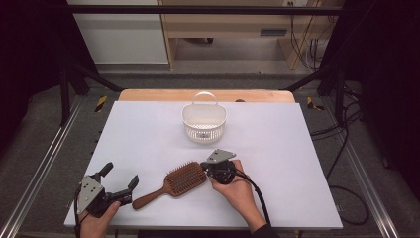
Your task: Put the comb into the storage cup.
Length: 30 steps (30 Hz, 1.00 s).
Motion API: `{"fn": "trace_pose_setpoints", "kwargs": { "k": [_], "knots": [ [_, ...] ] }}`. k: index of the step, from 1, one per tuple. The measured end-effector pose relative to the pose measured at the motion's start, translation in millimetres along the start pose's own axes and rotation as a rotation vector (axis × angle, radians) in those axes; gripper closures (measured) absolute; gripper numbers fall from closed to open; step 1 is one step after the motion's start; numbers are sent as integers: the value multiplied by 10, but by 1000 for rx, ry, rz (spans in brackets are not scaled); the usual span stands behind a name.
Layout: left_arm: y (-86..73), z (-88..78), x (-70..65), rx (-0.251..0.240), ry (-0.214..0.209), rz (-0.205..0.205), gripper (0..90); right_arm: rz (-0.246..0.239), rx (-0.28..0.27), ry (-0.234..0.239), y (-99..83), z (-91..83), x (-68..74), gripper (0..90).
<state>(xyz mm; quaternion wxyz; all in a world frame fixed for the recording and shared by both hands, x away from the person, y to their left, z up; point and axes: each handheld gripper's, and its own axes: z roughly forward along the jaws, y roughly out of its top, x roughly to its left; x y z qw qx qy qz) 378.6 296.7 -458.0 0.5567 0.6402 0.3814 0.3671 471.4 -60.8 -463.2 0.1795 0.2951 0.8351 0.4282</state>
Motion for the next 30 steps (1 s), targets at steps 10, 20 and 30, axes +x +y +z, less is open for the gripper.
{"fn": "trace_pose_setpoints", "kwargs": {
  "k": [10,20,30],
  "knots": [
    [0,-7,8,34,36,-10,40,43,-162,-58,-217,-491,-175,786],
    [-3,1,-23,71,24,6,40,125,-287,-175,-567,-984,-385,365],
    [83,75,-227,179,-55,35,49,139,-342,-328,-798,-1288,-558,76]
  ]
}}
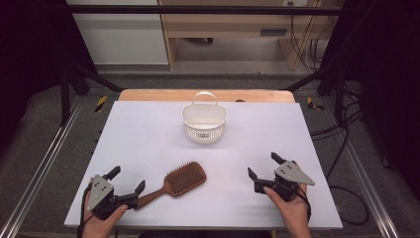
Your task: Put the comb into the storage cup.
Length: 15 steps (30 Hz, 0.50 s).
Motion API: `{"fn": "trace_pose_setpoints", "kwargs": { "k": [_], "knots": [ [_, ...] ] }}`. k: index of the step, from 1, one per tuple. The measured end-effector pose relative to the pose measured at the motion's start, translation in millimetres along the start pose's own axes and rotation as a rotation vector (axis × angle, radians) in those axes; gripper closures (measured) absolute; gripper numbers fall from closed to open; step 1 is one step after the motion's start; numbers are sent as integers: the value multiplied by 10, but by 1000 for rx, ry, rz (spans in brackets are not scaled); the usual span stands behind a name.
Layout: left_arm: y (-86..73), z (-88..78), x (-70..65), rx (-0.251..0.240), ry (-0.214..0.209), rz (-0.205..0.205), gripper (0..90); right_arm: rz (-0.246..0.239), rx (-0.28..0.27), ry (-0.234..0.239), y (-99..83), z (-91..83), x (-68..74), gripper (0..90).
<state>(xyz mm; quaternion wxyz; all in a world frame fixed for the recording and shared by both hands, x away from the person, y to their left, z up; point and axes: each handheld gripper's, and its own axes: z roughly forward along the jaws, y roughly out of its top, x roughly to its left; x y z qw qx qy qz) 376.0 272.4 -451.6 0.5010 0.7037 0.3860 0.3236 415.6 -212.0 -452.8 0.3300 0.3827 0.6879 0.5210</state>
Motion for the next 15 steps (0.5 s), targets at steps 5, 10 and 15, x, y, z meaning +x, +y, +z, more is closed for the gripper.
{"fn": "trace_pose_setpoints", "kwargs": {
  "k": [5,10,15],
  "knots": [
    [103,52,-113,85,-58,32,51,28,-50,51,-28,-137,-148,64],
    [171,136,-179,200,-134,74,53,50,-67,44,-62,-169,-181,60],
    [202,222,-210,269,-167,108,52,47,-70,46,-86,-146,-163,43]
  ]
}}
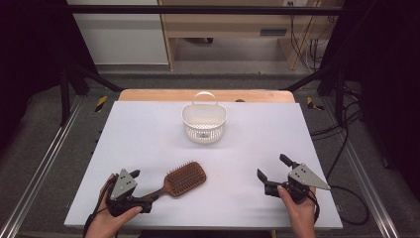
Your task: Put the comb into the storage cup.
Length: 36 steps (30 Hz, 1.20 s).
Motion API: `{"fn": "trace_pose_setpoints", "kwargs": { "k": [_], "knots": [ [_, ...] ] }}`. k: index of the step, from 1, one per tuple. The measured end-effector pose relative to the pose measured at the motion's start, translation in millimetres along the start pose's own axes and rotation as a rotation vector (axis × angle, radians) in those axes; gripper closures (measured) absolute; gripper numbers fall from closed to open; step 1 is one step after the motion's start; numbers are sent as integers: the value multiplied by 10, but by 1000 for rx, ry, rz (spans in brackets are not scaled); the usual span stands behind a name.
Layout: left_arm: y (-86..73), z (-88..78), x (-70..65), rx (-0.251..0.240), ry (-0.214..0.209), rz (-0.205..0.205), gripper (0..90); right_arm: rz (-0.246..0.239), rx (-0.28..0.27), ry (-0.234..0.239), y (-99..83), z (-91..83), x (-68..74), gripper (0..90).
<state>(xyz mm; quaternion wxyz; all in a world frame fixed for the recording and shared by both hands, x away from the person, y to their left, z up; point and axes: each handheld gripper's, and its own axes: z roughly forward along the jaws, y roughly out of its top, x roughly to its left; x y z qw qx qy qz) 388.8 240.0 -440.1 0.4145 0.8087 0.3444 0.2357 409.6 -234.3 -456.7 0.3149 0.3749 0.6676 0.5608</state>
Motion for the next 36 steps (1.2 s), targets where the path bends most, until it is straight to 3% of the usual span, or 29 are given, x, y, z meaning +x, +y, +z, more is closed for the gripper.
{"fn": "trace_pose_setpoints", "kwargs": {
  "k": [5,10,13,26,31,36],
  "knots": [
    [133,58,-1,88,-25,41,54,3,13,4,-37,16,13,47],
    [231,95,32,217,-83,68,53,-1,17,7,-51,43,39,46],
    [244,119,40,266,-106,77,57,-5,23,12,-63,61,52,47],
    [205,305,32,333,-138,85,66,-24,45,19,-93,98,67,47],
    [216,316,37,337,-103,98,68,-25,44,21,-88,94,78,49],
    [204,321,34,349,-114,121,115,-27,50,22,-93,111,87,52]
  ]
}}
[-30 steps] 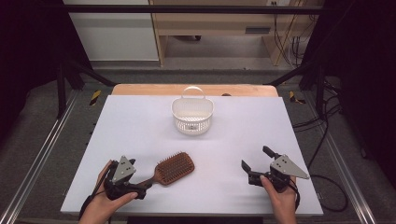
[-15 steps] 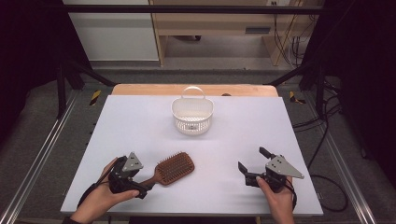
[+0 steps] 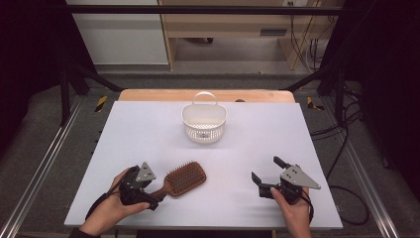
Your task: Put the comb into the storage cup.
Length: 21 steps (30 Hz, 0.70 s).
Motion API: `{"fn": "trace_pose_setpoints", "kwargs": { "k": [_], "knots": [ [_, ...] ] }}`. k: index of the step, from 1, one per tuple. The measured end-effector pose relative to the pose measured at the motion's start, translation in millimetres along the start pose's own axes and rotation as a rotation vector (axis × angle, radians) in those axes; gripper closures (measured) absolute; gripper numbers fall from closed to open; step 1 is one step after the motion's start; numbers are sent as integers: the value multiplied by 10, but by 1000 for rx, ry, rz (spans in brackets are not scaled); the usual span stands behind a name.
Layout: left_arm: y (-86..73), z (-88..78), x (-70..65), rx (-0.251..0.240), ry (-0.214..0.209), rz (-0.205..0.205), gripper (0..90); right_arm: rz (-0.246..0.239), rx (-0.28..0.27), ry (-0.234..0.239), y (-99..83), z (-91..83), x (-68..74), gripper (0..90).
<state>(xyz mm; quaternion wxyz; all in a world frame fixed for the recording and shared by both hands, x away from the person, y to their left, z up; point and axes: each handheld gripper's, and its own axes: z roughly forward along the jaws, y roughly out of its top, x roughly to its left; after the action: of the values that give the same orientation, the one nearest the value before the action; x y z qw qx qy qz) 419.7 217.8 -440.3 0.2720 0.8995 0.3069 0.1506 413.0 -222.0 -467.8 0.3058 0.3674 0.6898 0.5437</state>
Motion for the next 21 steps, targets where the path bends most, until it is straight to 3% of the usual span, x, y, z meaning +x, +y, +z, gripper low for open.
{"fn": "trace_pose_setpoints", "kwargs": {
  "k": [9,21],
  "knots": [
    [37,29,39,67,-66,-15,347,3,7,5,-7,5,1,54],
    [113,175,-20,179,-84,72,514,2,13,9,-14,14,-2,55]
  ]
}}
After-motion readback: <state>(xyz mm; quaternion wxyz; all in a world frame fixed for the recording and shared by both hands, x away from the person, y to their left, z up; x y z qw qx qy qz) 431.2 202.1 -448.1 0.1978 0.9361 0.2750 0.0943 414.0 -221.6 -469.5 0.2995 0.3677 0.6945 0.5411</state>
